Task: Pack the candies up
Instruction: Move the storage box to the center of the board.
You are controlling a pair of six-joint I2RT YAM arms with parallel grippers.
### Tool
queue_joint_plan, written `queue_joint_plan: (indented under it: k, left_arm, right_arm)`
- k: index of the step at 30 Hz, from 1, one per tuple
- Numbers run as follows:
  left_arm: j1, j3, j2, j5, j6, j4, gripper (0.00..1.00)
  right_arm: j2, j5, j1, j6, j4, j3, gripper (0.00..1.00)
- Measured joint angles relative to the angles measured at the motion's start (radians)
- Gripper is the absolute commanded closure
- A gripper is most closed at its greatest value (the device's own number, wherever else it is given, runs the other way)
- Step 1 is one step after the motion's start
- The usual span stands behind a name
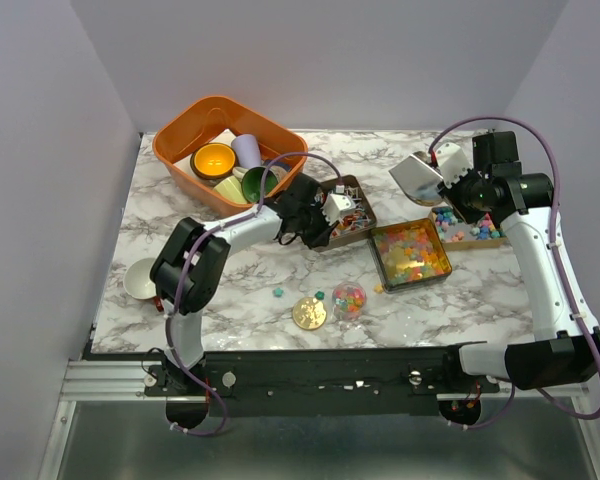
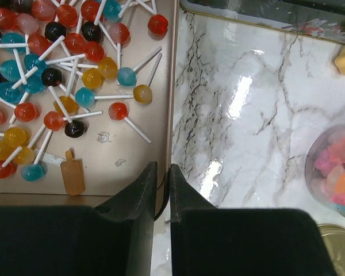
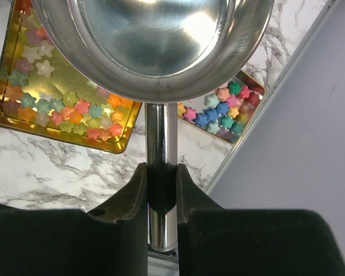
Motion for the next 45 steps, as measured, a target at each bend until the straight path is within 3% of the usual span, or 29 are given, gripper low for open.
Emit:
queue_joint_plan:
  k: [3,13,24,30,45]
  left_arm:
    - [0.005,-0.003,-0.006,0.000,-0.006,-0.009,1.00]
    - [0.051,-0.051,-0.062,0.038,-0.018,-0.080,1.00]
    - [0.057,-0.161,-0.164,0.034,0.087,-0.140,1.00]
    - [0.010,-0.173,-0.178,-0.028,0.156,-0.129,1.00]
    - [-0.121,-0.101,-0.117,-0.145,0.175,-0.098,1.00]
  right_arm:
    - [0.000,-0.001,0.000,-0.003,-0.003,0.000,0.99]
    - [0.000,-0.002,0.000,-0.007,-0.020,0.000,0.99]
    - [0.021,-0.072,0.039,-0.119,-0.097,0.018,0.99]
    - [0.093,-0.064,0.122,-0.238,-0.096,0.045,0.99]
    - [0.191,-0.005,0.124,-0.311,-0.094,0.174,0.99]
